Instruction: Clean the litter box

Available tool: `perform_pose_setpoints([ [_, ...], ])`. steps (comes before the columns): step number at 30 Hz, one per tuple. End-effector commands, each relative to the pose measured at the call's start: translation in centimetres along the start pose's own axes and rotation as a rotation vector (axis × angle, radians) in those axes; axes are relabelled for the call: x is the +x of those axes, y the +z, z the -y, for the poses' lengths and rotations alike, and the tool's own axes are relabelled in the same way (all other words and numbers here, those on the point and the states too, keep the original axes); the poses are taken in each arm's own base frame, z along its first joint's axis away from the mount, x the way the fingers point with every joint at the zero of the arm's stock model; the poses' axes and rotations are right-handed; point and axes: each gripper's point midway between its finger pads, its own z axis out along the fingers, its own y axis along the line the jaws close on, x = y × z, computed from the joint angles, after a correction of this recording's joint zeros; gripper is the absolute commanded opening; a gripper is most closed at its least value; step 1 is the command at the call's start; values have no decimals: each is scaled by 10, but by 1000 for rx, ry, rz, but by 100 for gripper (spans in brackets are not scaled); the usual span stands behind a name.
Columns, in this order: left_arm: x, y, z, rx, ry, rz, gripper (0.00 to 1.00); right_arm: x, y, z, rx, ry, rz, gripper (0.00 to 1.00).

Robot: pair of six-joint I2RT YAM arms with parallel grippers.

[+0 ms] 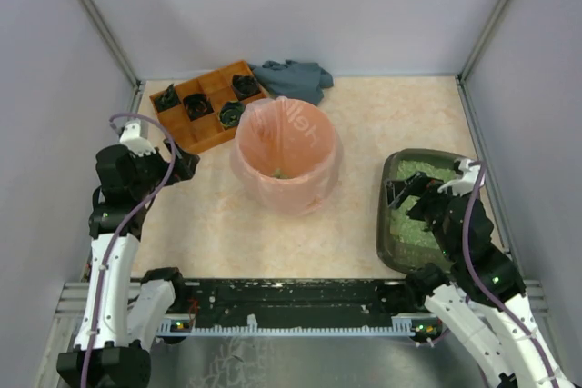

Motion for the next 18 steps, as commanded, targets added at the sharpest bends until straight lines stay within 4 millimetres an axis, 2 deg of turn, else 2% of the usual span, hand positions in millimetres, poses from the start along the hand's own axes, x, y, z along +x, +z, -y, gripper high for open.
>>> perform_pose_setpoints([
  [1,-2,0,15,71,41,6,100,-10,-5,3,30,27,29,96],
  [7,4,4,39,138,102,-27,100,-10,-7,14,99,4,2,96],
  [11,6,6,49,147,147,-39,100,-3,-5,17,145,9,-60,96],
  [18,-6,-1,70,234,157,-10,100,2,-4,17,160,25,-92,96],
])
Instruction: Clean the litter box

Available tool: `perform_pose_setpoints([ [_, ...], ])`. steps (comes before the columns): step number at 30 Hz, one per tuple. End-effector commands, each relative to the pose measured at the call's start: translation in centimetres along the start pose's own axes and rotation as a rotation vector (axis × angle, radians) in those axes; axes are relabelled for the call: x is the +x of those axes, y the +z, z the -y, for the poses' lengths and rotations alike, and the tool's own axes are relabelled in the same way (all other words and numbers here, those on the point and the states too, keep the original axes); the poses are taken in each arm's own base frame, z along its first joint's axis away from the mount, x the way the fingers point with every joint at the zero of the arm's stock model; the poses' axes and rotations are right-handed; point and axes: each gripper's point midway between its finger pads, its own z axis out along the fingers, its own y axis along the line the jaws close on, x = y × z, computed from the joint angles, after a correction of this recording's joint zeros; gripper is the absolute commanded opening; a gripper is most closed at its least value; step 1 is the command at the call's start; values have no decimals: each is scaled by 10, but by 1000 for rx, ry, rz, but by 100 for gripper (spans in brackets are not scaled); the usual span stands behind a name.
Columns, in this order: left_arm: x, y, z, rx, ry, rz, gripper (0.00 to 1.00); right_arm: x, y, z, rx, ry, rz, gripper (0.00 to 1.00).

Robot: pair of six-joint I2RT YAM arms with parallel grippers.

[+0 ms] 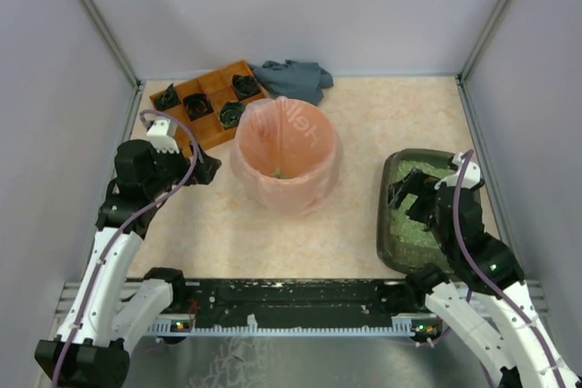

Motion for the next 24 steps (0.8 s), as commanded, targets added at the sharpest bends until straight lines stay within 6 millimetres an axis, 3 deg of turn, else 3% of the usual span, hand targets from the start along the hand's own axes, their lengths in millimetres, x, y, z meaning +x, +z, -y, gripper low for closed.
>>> perform_pose_setpoints([
  [1,-32,-7,21,88,42,82,100,-14,-7,-2,15,48,23,96],
  [7,-61,-1,52,237,10,90,100,0,-1,-5,5,72,-23,96],
  [12,-86,6,62,272,5,116,99,7,4,-6,-4,81,-36,96],
  [18,-79,37,77,222,75,-3,94,14,7,-8,-18,79,-55,95],
  [24,-63,59,55,62,107,-142,88,12,6,-9,-26,79,-47,95],
])
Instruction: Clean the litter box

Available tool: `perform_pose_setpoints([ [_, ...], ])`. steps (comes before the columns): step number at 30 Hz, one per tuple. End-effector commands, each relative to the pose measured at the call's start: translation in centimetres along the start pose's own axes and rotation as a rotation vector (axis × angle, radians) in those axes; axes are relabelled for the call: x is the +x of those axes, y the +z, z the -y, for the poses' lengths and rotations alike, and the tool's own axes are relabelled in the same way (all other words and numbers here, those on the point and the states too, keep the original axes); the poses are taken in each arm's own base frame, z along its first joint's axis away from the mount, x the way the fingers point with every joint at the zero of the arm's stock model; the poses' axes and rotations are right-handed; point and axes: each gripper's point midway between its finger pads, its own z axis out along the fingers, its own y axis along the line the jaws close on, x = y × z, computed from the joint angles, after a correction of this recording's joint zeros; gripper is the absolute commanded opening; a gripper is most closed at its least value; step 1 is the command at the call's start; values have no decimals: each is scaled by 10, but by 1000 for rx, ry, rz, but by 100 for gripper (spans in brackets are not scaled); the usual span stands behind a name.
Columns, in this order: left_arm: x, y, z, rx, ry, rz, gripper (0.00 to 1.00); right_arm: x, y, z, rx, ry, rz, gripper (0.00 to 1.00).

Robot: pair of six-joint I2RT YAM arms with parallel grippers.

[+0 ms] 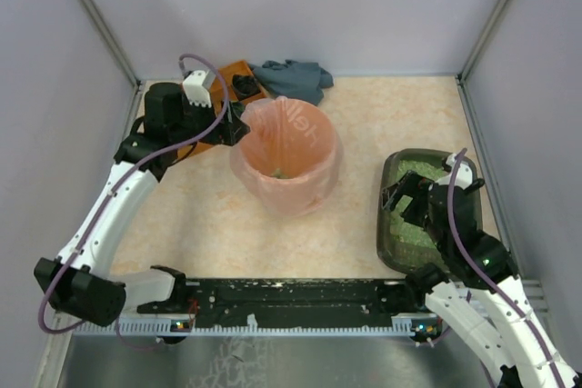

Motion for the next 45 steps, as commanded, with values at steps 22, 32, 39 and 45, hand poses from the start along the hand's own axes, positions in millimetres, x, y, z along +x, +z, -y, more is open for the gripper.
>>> perform_pose_setpoints([
  [22,27,47,-29,-254,163,-266,25,-7,-2,-9,-49,21,33,94],
  [32,20,1,-94,-535,142,-257,0,-9,10,-4,-4,22,52,92],
  [39,20,-50,-156,-681,8,-235,0,-4,26,-6,30,0,19,92],
  [45,22,-63,-177,-737,-44,-285,7,0,35,-2,70,-20,1,92],
])
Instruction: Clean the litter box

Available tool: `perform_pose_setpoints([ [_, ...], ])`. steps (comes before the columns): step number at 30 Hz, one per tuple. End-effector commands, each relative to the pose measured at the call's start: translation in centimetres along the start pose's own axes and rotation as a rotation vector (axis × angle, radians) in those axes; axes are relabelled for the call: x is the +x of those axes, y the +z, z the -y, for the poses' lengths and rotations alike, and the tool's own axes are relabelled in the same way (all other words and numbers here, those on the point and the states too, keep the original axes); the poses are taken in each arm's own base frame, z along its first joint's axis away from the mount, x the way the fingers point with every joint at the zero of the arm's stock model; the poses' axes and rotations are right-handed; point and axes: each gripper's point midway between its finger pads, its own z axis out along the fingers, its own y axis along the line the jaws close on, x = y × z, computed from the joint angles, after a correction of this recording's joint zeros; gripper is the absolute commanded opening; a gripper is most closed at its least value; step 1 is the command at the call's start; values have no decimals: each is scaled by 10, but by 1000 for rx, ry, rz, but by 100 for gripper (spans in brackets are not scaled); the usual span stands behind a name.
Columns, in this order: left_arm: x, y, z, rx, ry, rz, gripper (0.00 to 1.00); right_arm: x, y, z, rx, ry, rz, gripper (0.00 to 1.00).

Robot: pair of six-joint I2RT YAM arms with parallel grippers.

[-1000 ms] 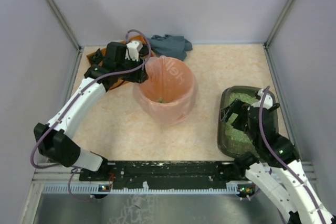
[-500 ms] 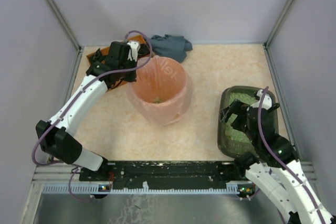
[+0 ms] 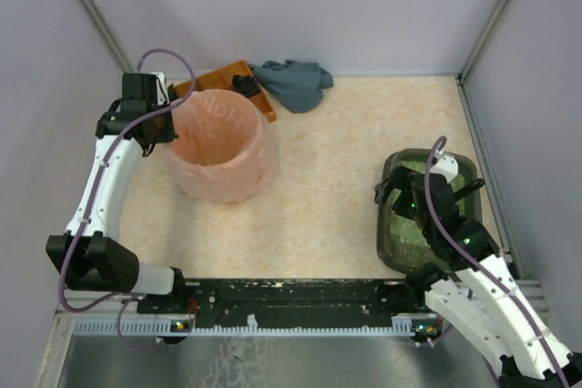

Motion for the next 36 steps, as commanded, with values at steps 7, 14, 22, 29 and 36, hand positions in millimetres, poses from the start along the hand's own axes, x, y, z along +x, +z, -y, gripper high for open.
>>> perform_pose_setpoints([
  [7,-13,-12,-6,16,-47,22,66,-10,24,18,151,-28,53,92],
  [14,-45,-52,-16,1,-104,208,93,-10,61,18,179,-50,20,88],
  [22,-67,-97,-7,109,-80,479,97,-4,100,3,-6,28,-82,83],
  [29,-58,-110,23,260,-42,536,97,4,115,6,4,64,-129,78],
  [36,-58,-124,39,309,6,556,98,24,130,11,1,86,-208,76],
])
